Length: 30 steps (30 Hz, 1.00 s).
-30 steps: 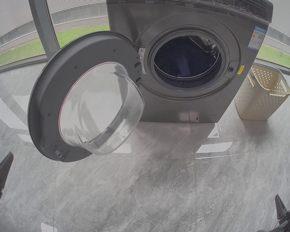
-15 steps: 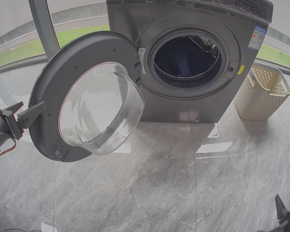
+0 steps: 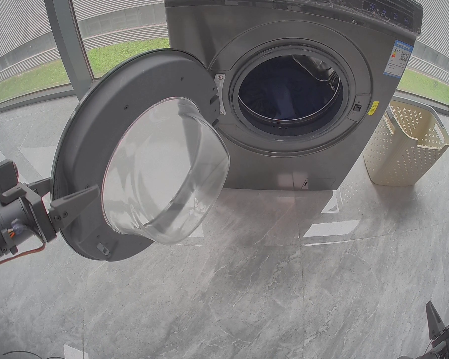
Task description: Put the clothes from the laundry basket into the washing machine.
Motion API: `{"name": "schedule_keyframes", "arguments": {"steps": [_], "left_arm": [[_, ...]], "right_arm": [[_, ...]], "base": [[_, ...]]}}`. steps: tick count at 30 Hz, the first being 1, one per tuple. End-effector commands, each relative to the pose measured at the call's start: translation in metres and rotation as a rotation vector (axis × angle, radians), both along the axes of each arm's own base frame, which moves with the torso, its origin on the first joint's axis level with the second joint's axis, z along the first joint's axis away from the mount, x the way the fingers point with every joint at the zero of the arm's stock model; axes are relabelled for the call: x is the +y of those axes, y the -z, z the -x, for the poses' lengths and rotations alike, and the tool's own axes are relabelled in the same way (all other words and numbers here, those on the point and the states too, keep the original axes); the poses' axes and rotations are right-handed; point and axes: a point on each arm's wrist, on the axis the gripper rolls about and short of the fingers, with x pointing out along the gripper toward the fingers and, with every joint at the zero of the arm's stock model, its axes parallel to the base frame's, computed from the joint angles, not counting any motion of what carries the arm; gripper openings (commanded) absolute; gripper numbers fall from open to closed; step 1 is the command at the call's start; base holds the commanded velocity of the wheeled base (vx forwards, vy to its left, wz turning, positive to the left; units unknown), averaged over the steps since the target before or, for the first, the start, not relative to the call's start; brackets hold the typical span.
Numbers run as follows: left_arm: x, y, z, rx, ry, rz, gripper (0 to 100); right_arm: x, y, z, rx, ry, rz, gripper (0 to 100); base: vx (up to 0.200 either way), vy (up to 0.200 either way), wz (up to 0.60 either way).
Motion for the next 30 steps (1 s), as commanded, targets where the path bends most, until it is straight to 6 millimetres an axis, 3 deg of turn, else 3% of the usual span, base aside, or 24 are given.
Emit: {"name": "schedule_keyframes", "arguments": {"steps": [1,7,13,21,30], "left_arm": [[-0.011,0.007,0.03,-0.026,0.155,0.013,100],[-0.024,0.012,0.064,-0.022,0.359,0.085,100],[-0.023,0.009,0.062,-0.006,0.322,0.118,100],[-0.012,0.01,0.033,0.015,0.08,0.083,100],[-0.035,0.018,-0.016,0.104,0.055,0.031,100]], "right_arm": [[0.0,0.005,0.0,0.001,-0.001,0.002,100],[0.0,0.005,0.0,0.001,-0.001,0.002,100],[0.0,0.005,0.0,0.001,-0.001,0.002,100],[0.0,0.005,0.0,0.001,-0.001,0.002,100],[0.0,0.005,0.0,0.001,-0.001,0.002,100]], "base": [[0.0,0.0,0.0],[0.0,0.0,0.0],[0.0,0.0,0.0],[0.0,0.0,0.0],[0.0,0.0,0.0]]}}
